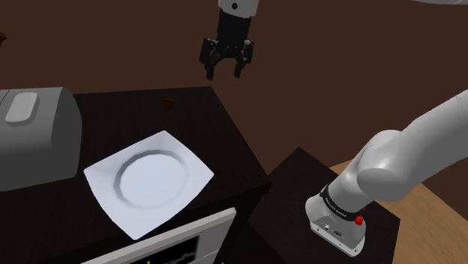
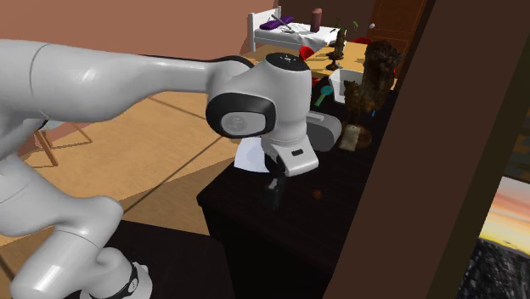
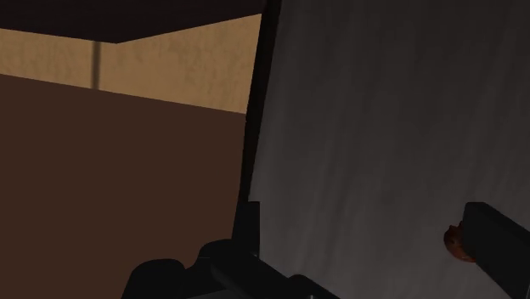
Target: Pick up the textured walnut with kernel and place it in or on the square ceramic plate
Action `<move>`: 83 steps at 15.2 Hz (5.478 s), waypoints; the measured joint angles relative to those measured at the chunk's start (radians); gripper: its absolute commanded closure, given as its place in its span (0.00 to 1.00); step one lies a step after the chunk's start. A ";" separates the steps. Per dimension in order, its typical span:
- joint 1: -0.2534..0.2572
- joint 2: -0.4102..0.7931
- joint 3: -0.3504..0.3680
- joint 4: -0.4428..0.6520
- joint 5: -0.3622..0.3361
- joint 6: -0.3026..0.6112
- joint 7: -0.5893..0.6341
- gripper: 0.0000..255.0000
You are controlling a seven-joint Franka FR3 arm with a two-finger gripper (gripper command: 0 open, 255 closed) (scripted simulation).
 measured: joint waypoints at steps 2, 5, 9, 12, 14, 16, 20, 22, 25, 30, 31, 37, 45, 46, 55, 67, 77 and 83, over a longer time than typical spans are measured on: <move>0.007 0.083 0.028 0.063 -0.025 0.007 0.052 0.00; 0.021 0.208 0.059 0.158 -0.071 0.014 0.122 0.00; 0.060 0.382 0.087 0.317 -0.142 -0.006 0.219 0.00; 0.105 0.517 0.095 0.461 -0.195 -0.044 0.287 0.00; 0.126 0.572 0.095 0.511 -0.215 -0.051 0.313 0.00; 0.133 0.592 0.094 0.511 -0.223 -0.034 0.322 0.00; 0.132 0.599 0.092 0.467 -0.226 0.016 0.325 0.00; 0.130 0.599 0.091 0.447 -0.227 0.035 0.325 0.00; 0.130 0.598 0.091 0.443 -0.227 0.040 0.325 0.00; 0.130 0.598 0.091 0.442 -0.227 0.040 0.325 1.00; 0.130 0.598 0.091 0.442 -0.227 0.040 0.325 1.00; 0.130 0.598 0.091 0.442 -0.227 0.040 0.325 1.00; 0.130 0.582 0.095 0.503 -0.220 -0.035 0.321 1.00; 0.133 0.587 0.095 0.522 -0.221 -0.050 0.321 1.00; 0.144 0.593 0.098 0.651 -0.222 -0.173 0.321 1.00; 0.217 0.435 0.166 0.468 -0.166 -0.138 0.472 1.00; 0.334 0.370 0.256 0.375 -0.137 -0.099 0.679 1.00; 0.346 0.368 0.265 0.308 -0.136 -0.035 0.703 1.00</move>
